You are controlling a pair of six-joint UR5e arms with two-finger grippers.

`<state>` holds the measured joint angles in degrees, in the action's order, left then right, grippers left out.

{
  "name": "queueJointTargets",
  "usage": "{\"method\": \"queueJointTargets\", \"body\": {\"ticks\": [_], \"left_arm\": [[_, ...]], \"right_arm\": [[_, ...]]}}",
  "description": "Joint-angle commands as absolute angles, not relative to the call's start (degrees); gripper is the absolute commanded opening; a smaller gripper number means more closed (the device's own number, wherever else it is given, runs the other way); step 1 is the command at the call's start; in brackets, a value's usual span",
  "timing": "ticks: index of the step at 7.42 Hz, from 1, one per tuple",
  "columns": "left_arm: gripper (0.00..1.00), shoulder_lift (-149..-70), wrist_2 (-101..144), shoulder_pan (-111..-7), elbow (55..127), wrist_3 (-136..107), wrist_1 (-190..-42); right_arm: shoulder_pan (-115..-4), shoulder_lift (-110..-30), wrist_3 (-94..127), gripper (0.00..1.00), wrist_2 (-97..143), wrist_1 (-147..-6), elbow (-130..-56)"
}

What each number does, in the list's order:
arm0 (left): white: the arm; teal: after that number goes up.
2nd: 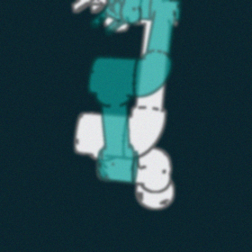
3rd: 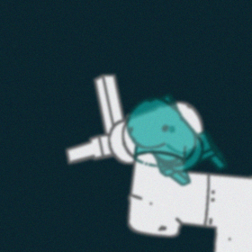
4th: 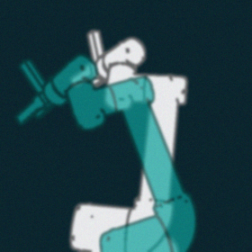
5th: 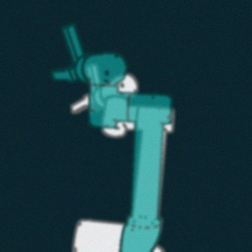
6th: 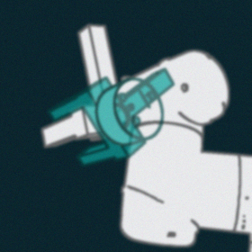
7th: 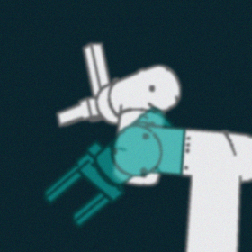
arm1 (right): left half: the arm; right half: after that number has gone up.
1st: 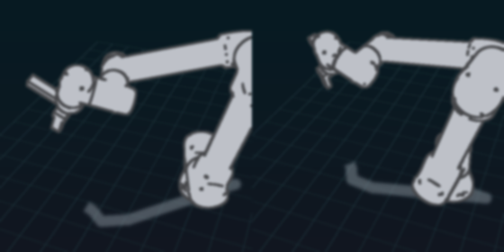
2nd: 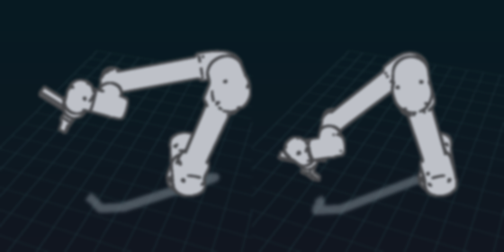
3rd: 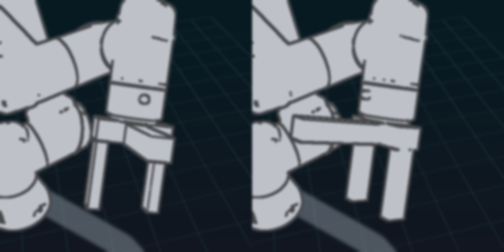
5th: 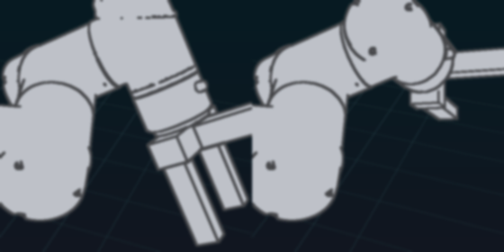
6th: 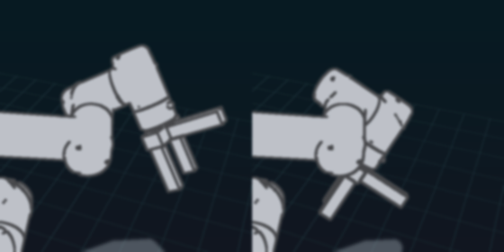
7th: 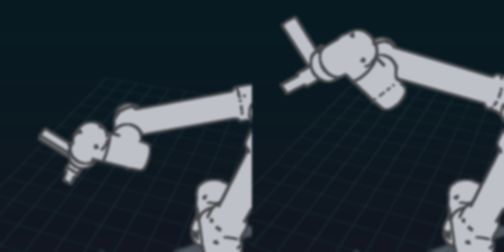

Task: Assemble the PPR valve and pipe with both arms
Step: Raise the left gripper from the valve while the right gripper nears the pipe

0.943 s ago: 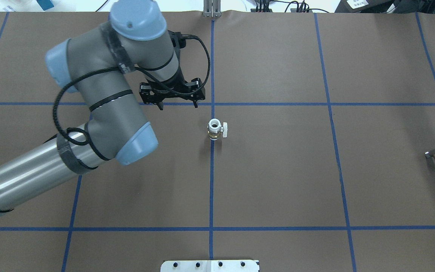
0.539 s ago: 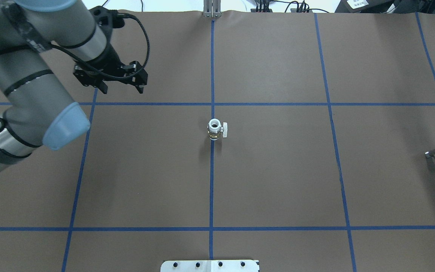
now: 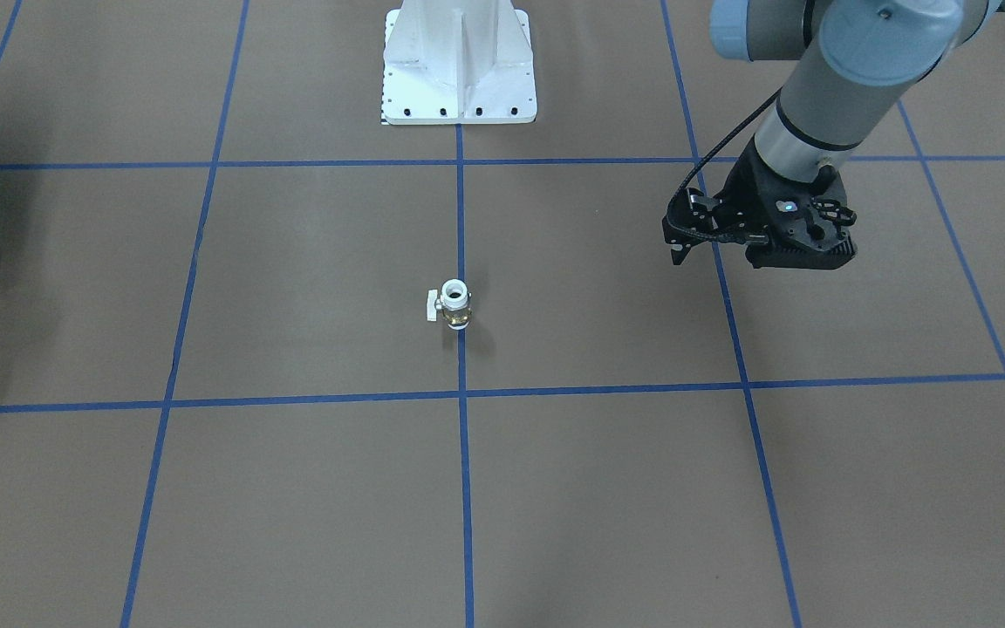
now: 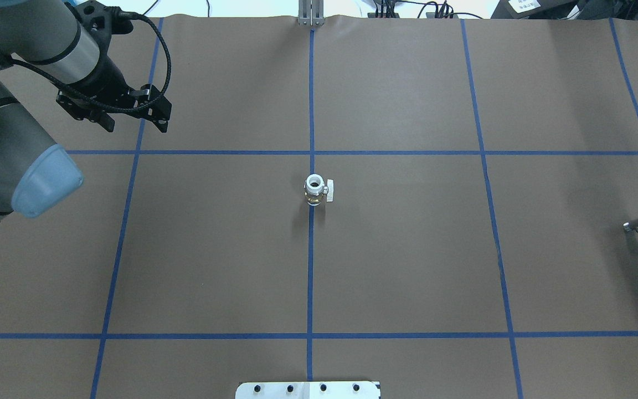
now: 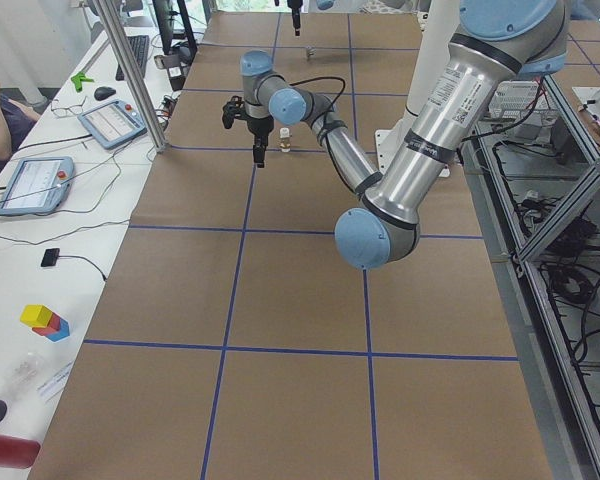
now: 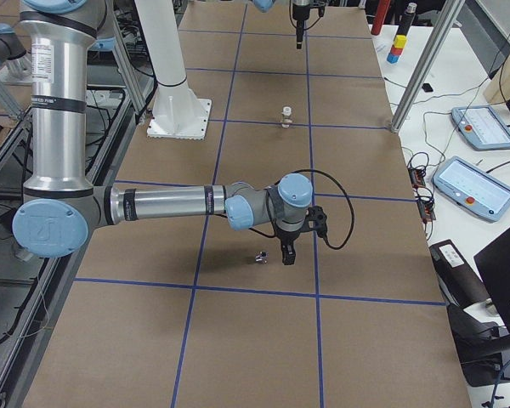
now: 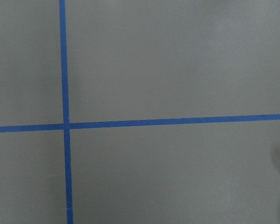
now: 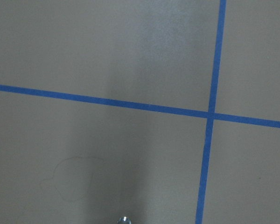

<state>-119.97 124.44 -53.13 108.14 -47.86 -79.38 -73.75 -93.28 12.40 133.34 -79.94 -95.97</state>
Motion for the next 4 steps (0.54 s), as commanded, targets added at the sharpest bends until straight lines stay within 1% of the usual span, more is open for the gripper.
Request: {"method": "queueJointTargets", "body": {"ticks": [1, 4], "left_arm": [[1.00, -119.5, 124.5, -53.2, 108.3, -47.8, -79.5], [1.00, -119.5, 124.5, -52.7, 108.3, -47.8, -79.5]], "right_arm": [[-72.9, -93.4, 15.0, 0.99, 133.7, -80.2, -95.0], [-72.3, -94.2, 20.8, 0.99, 134.3, -80.1, -94.7]]}}
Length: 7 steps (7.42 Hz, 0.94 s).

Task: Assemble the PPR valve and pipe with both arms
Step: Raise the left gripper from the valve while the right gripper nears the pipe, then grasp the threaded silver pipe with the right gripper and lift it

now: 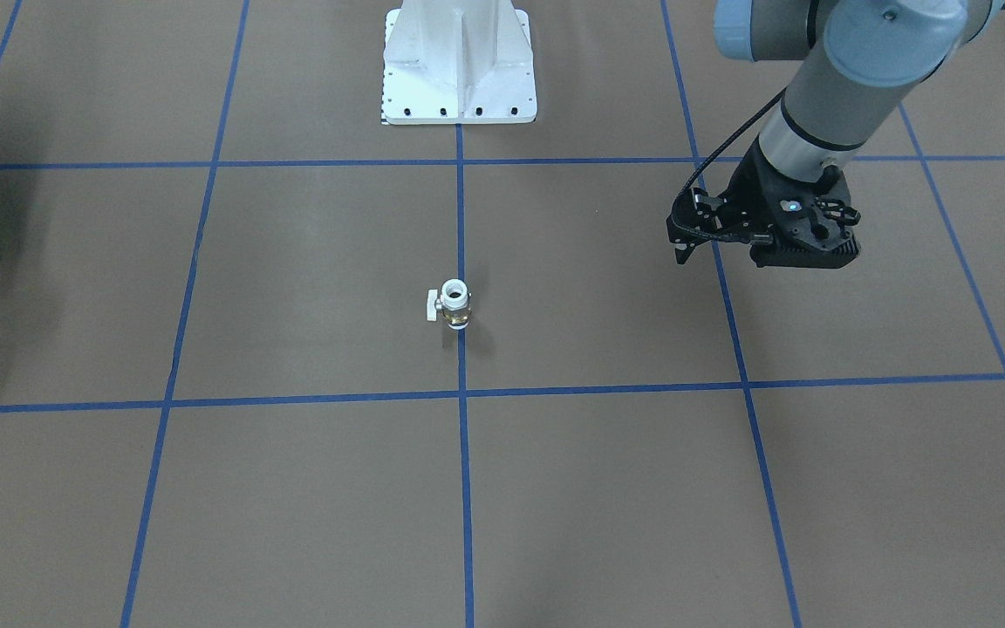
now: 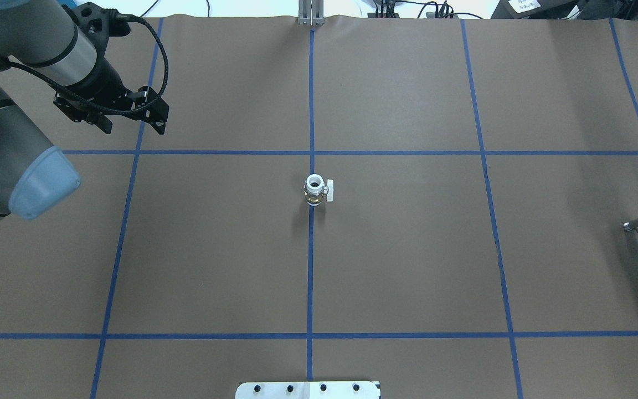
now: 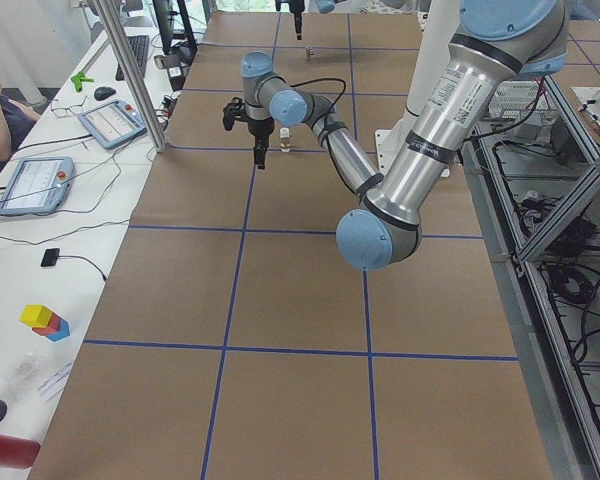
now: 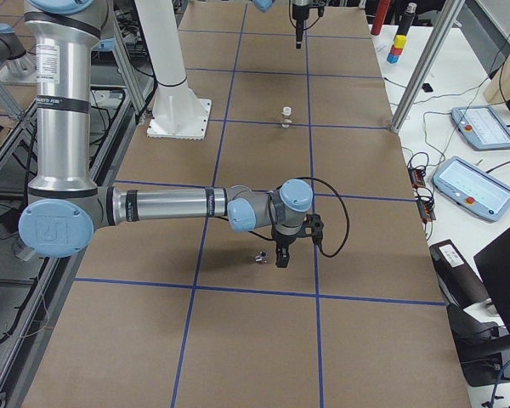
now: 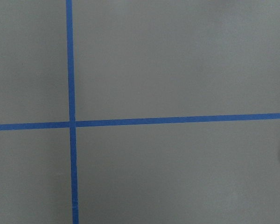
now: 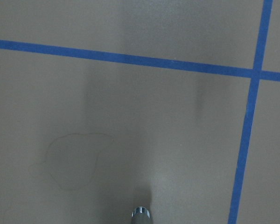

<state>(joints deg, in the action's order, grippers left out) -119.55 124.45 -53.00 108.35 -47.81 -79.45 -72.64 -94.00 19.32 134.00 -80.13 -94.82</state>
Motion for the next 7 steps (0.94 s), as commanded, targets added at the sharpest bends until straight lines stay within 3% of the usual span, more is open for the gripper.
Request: {"method": "queueJointTargets", "body": {"ticks": [1, 7], "left_arm": [[1.00, -119.5, 124.5, -52.7, 108.2, -47.8, -79.5], [1.00, -119.5, 124.5, -52.5, 107.8, -47.9, -79.5]], "right_arm": [[-71.2, -94.2, 20.7, 0.99, 134.3, -80.1, -94.7], [-65.9, -94.3, 20.0, 0.99, 133.4, -80.0, -92.8]]}}
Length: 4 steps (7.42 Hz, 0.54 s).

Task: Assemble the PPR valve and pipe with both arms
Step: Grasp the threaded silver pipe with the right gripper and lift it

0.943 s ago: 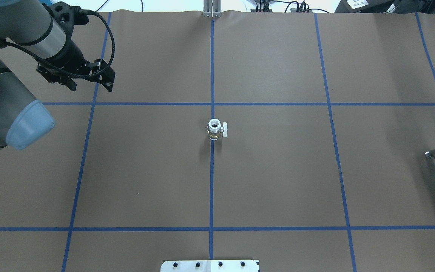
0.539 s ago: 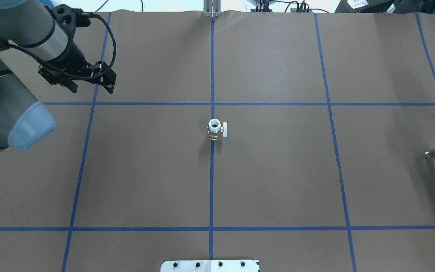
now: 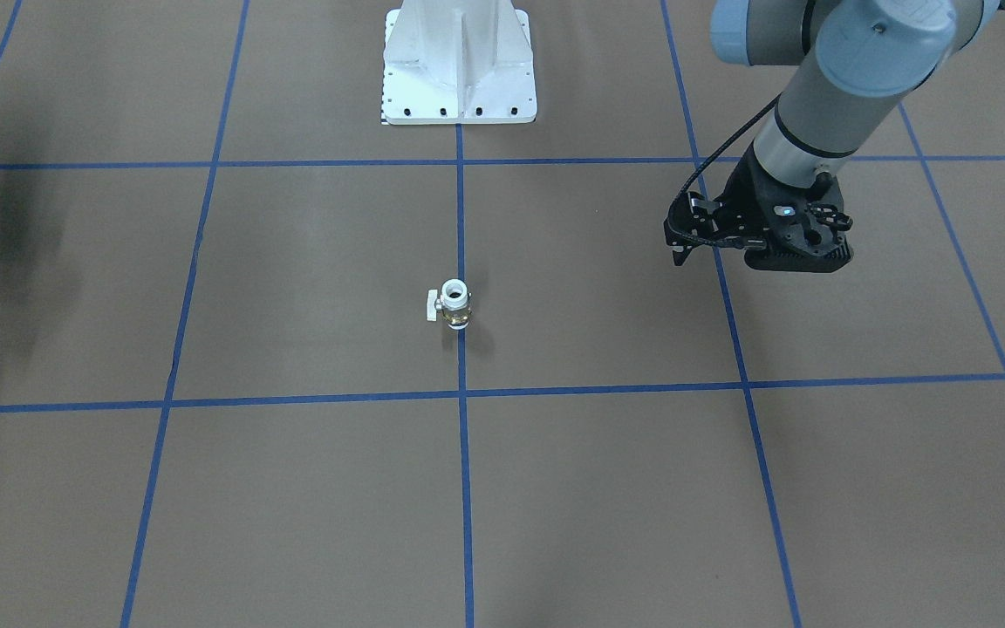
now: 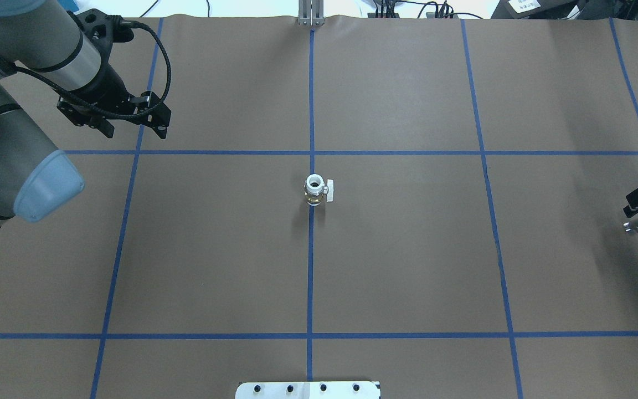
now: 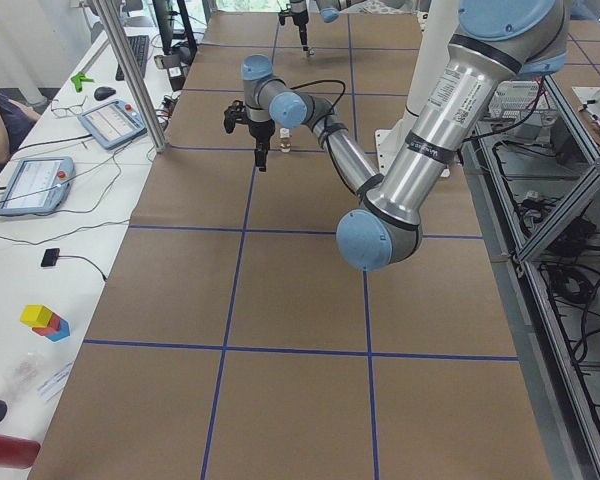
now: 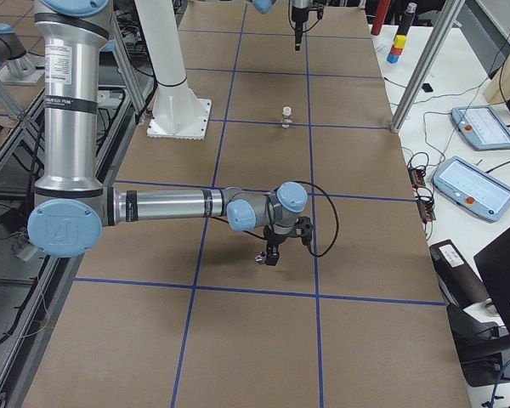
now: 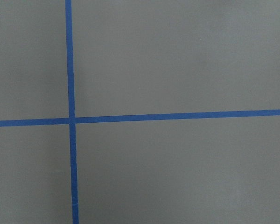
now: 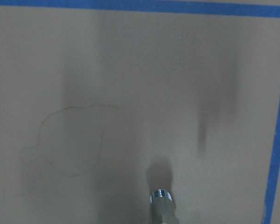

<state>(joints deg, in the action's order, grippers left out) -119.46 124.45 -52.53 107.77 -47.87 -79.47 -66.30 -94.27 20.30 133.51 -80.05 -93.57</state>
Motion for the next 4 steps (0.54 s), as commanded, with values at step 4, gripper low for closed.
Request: {"method": "queueJointTargets", "body": {"ticks": [4], "left_arm": [[1.00, -119.5, 124.5, -52.4, 107.8, -47.9, -79.5]], "right_arm": [[-63.4, -94.2, 19.7, 0.80, 131.0, -80.0, -92.7]]}}
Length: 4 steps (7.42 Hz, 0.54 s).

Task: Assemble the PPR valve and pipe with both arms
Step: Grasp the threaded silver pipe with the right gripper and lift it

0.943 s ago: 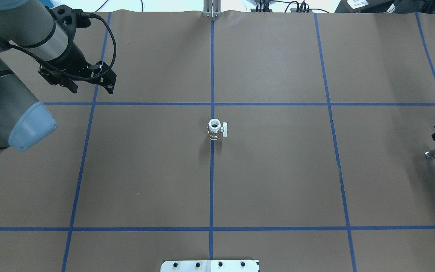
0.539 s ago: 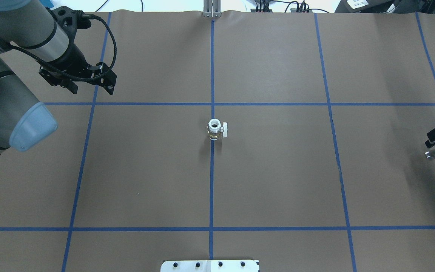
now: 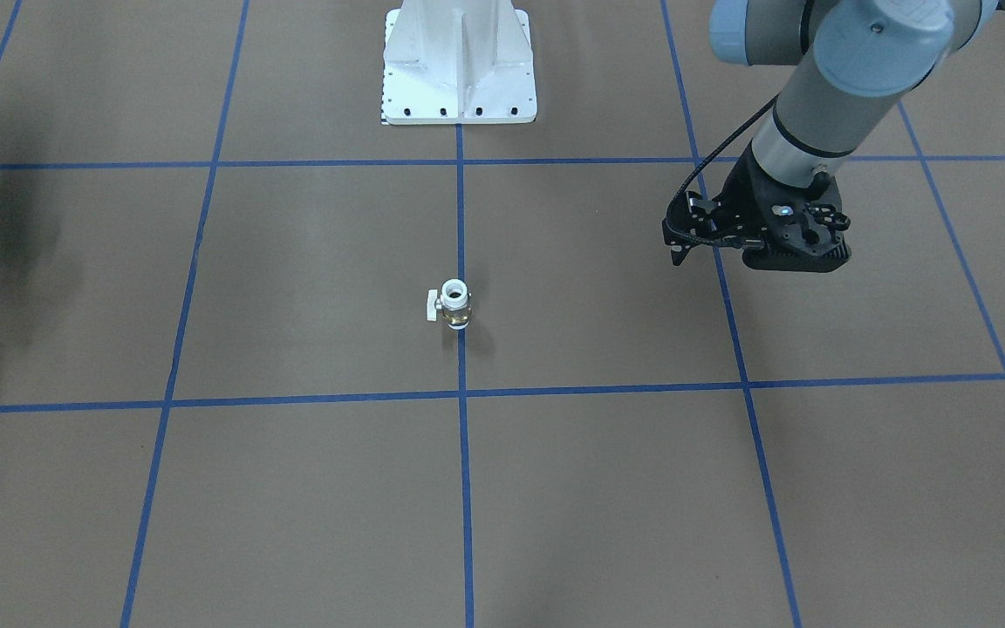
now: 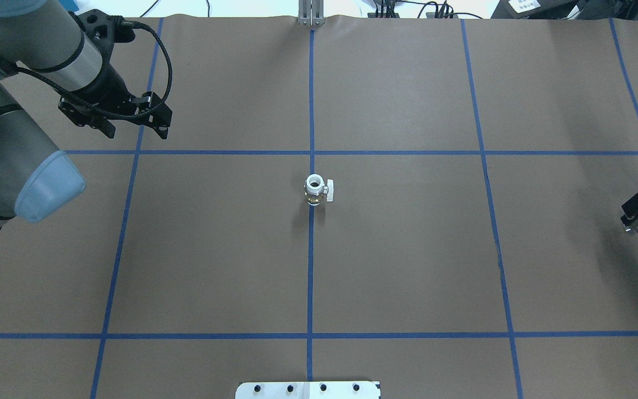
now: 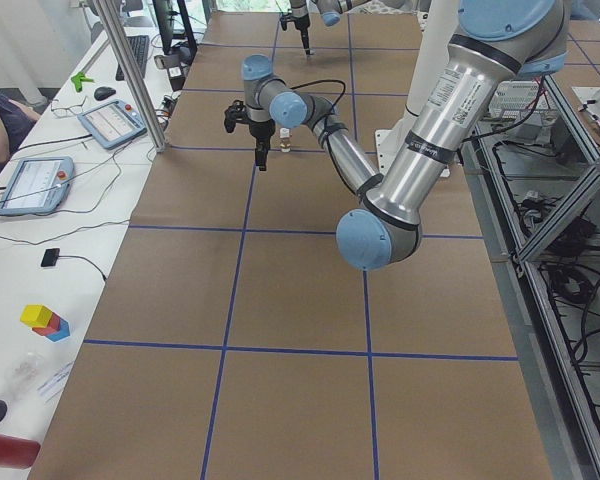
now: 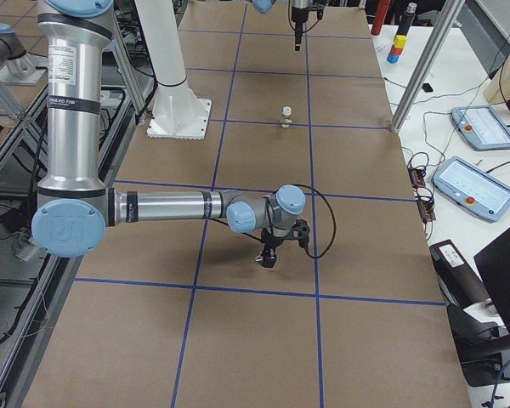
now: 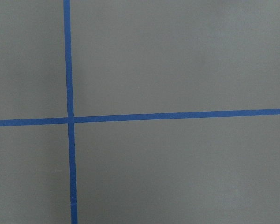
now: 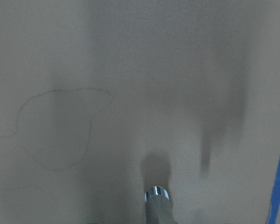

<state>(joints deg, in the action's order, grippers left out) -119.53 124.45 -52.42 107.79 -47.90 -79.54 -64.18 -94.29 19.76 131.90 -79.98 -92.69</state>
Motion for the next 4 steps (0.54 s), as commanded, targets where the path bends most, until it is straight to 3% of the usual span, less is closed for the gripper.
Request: {"method": "queueJointTargets", "body": {"ticks": [1, 2, 4], "left_arm": [[1.00, -119.5, 124.5, -52.4, 107.8, -47.9, -79.5], [1.00, -119.5, 124.5, -52.4, 107.8, -47.9, -79.5], [1.00, -119.5, 124.5, -52.4, 107.8, -47.9, -79.5]], "right_arm": [[-63.2, -94.3, 19.4, 0.77, 131.0, -80.0, -92.6], [-63.1, -94.3, 19.4, 0.76, 131.0, -80.0, -92.6], [-63.1, -94.4, 19.4, 0.58, 130.5, -80.0, -92.6]]}}
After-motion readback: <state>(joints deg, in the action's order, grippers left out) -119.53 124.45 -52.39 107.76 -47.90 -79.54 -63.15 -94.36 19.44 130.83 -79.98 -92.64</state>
